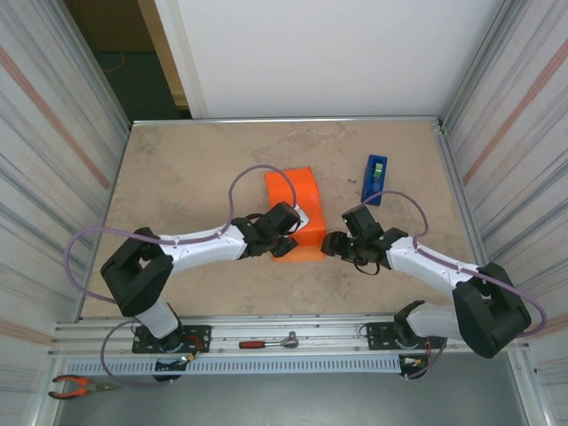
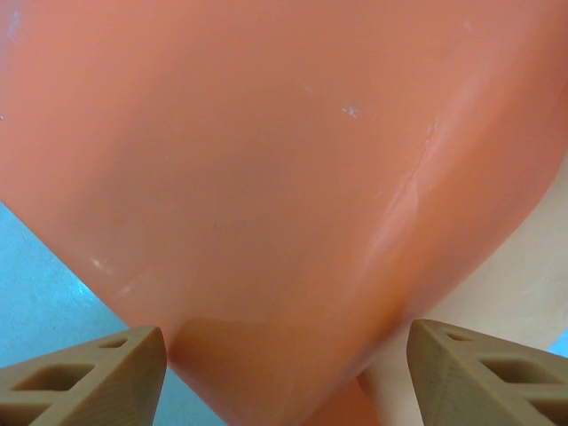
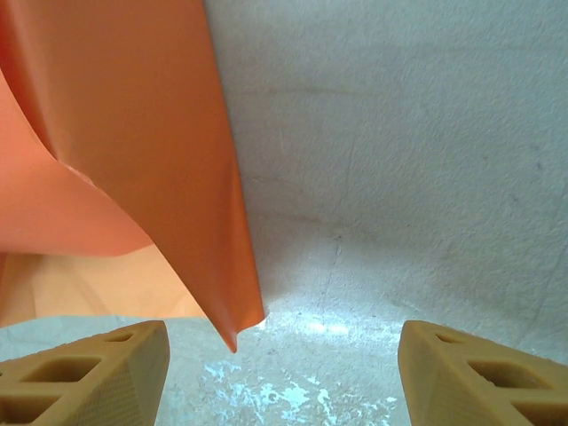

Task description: Wrap the gift box in paper

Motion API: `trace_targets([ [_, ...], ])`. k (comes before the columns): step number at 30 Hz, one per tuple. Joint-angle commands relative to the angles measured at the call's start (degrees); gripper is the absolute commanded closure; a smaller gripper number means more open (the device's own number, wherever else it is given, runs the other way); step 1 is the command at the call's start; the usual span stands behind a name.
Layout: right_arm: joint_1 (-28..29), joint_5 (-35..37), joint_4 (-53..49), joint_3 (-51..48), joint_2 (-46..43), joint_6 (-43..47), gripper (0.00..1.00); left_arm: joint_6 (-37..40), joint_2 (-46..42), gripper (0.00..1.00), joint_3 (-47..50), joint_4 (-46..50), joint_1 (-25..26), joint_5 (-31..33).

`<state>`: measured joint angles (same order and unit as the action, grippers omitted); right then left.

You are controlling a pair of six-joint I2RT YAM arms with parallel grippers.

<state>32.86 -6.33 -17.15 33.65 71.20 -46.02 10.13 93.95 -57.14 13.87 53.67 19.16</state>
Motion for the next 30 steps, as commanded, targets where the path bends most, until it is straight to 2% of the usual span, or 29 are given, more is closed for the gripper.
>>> trace_targets([
  [1, -0.19, -1.93, 1.14, -0.49, -0.71, -0.74, 0.33, 3.58, 1.89, 0.28, -2.06, -1.44, 1.04, 3.43],
  [7, 0.24, -2.72, 2.76, -0.95, 0.25, -1.17, 0.33, 5.83, 4.19, 0.32, -1.75, -3.16, 1.87, 7.33],
  [17, 2.2, -2.84, 5.6, -0.87, 4.03, -1.86, 0.38, 4.64, 4.76, 0.35, -0.18, -4.99, 2.03, 8.86],
  [30, 2.55, -1.67, 6.86, -1.17, 4.89, -2.5, 0.44, -7.93, 3.53, 0.36, 2.1, -6.01, 1.7, 9.23],
])
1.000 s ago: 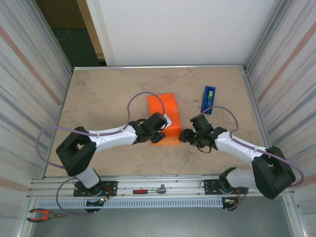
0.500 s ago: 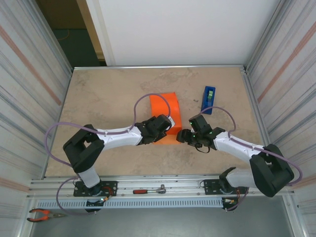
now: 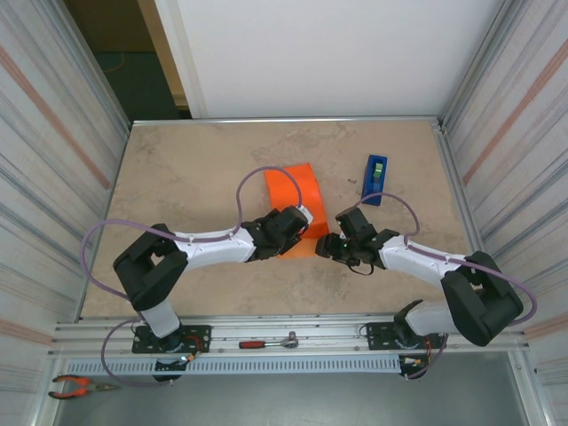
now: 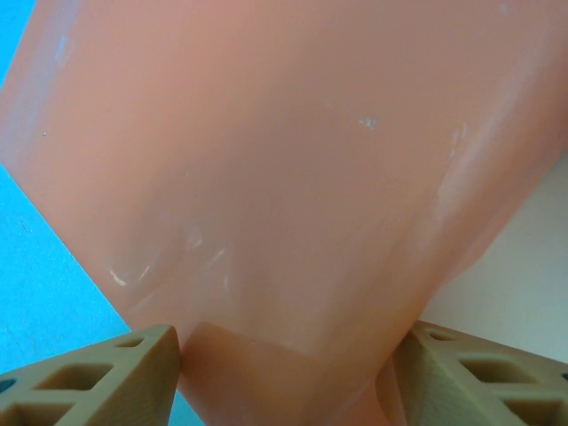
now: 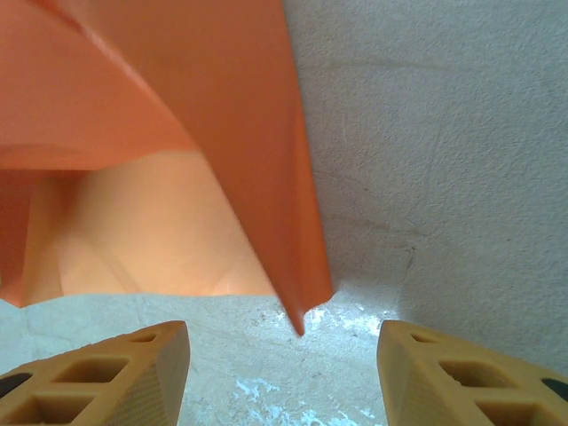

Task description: Wrap the gift box in paper

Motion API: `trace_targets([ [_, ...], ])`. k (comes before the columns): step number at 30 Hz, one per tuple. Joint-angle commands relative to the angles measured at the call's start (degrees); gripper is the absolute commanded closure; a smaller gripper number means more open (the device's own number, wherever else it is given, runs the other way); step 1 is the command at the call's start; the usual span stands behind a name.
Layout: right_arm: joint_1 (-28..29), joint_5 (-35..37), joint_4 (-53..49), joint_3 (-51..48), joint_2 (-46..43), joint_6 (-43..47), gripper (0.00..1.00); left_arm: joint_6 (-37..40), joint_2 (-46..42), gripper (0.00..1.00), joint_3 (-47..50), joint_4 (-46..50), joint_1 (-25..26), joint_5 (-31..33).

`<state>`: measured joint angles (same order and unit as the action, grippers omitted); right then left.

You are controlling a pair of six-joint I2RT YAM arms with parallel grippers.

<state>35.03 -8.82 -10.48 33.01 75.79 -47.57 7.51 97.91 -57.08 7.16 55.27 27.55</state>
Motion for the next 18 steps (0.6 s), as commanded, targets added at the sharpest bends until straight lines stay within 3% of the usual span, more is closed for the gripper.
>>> trace_targets([
  [1, 0.3, 1.0, 0.11, -0.58, 0.23, -0.98, 0.44, -5.58, -0.39, 0.36, 2.25, 0.53, 0.11, 1.05],
  [11, -0.9, 1.34, -0.67, -0.85, -1.14, -0.98, 0.43, -4.89, -5.59, 0.33, 1.85, 0.95, -0.31, 0.49],
  [18, -1.47, 1.28, -1.31, -1.2, -2.75, -0.84, 0.4, -16.43, -14.36, 0.27, 5.57, 0.2, -3.29, -4.71],
])
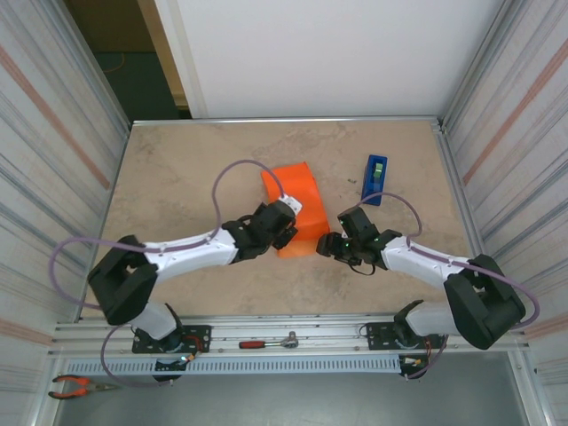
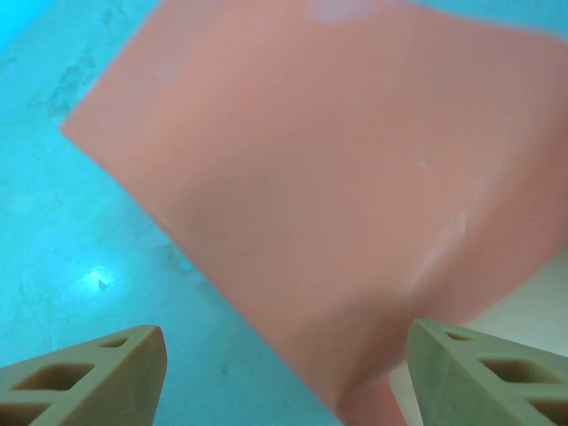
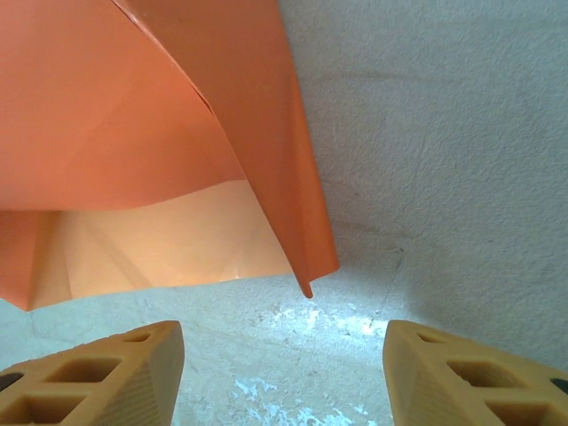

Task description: Wrap the gift box in paper

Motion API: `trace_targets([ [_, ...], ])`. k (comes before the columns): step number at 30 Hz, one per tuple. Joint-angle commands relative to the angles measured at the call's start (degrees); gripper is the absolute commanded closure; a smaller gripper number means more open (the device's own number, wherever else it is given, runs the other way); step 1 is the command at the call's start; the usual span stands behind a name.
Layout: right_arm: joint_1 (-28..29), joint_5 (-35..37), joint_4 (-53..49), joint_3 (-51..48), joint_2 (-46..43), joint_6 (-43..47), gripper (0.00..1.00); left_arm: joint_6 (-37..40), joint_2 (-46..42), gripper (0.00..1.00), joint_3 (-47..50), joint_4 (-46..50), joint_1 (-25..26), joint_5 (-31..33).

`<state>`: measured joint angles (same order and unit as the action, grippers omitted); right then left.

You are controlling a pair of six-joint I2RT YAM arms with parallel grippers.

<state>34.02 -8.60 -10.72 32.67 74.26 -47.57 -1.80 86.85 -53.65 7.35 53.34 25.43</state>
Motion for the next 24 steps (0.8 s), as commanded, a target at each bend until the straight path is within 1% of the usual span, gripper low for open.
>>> trace_targets([
  [1, -0.6, 0.97, -1.06, -0.91, -1.22, -0.82, 0.39, -8.58, -3.75, 0.27, 2.95, -0.38, -1.83, -3.04],
  [6, -0.71, 0.56, -0.79, -0.94, -1.2, -0.72, 0.37, -11.5, -2.79, 0.26, 4.91, -2.29, -1.9, -3.08],
  [16, -0.72, 0.61, -0.35, -1.51, -1.58, -1.03, 0.37, -15.98, -0.3, 0.24, 7.03, -7.92, -1.78, -5.3],
  [24, -1.08, 0.78, -1.1, -1.52, -2.36, -1.05, 0.37, -16.18, 3.37, 0.24, 6.2, -10.78, -0.79, -5.68],
])
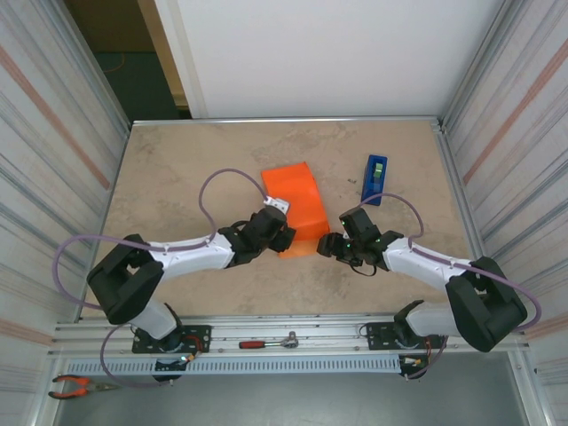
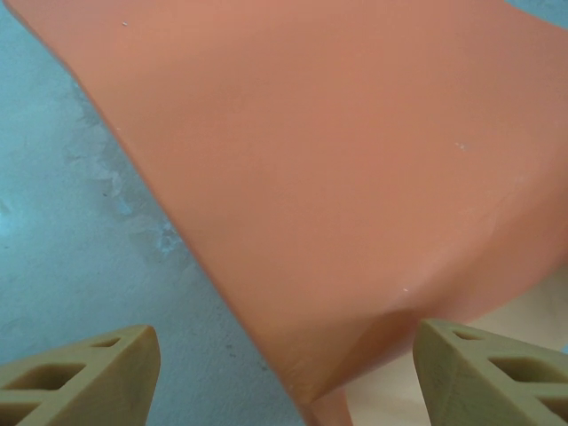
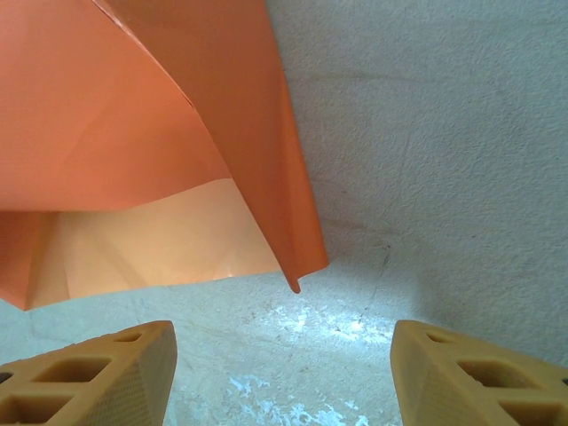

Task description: Wrap the gift box in paper

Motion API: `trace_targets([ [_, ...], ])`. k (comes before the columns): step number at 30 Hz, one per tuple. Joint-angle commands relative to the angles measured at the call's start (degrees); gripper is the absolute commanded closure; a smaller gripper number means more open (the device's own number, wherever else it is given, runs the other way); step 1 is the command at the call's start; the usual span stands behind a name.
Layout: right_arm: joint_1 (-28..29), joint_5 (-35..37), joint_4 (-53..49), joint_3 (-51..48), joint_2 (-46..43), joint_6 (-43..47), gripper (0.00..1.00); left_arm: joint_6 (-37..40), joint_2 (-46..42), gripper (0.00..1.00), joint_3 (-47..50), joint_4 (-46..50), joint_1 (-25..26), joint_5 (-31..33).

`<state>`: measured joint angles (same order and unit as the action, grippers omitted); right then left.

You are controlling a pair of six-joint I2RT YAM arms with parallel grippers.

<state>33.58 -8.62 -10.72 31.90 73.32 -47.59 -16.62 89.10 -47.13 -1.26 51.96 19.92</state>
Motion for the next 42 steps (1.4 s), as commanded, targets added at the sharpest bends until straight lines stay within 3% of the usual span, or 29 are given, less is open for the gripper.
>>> trace_targets([
  [1, -0.72, 0.73, -1.19, -0.79, -1.53, -1.07, 0.37, -1.25, 1.53, 0.24, -0.34, -2.37, 0.71, -0.06],
  [7, -1.23, 0.73, -1.64, -0.79, -1.89, -1.05, 0.37, -1.49, 4.0, 0.24, -0.51, -3.38, 1.12, 1.86],
  [19, -2.11, -0.34, -1.16, 0.84, 0.13, -0.35, 0.38, 0.08, 7.43, 0.25, -1.32, -2.06, 2.49, 11.48],
  [34, -2.12, -1.13, 1.05, 5.86, 8.31, 0.68, 0.53, 1.33, 9.1, 0.25, -2.17, -1.73, 3.05, 12.08],
  [38, -2.22, -1.3, 1.23, 7.06, 10.72, 1.15, 0.62, 1.33, 9.34, 0.25, -2.17, -1.81, 3.02, 12.04],
  [42, -2.34, -1.74, 1.32, 7.69, 11.33, 1.34, 0.94, 1.59, 9.92, 0.25, -2.52, -1.65, 3.11, 12.1],
])
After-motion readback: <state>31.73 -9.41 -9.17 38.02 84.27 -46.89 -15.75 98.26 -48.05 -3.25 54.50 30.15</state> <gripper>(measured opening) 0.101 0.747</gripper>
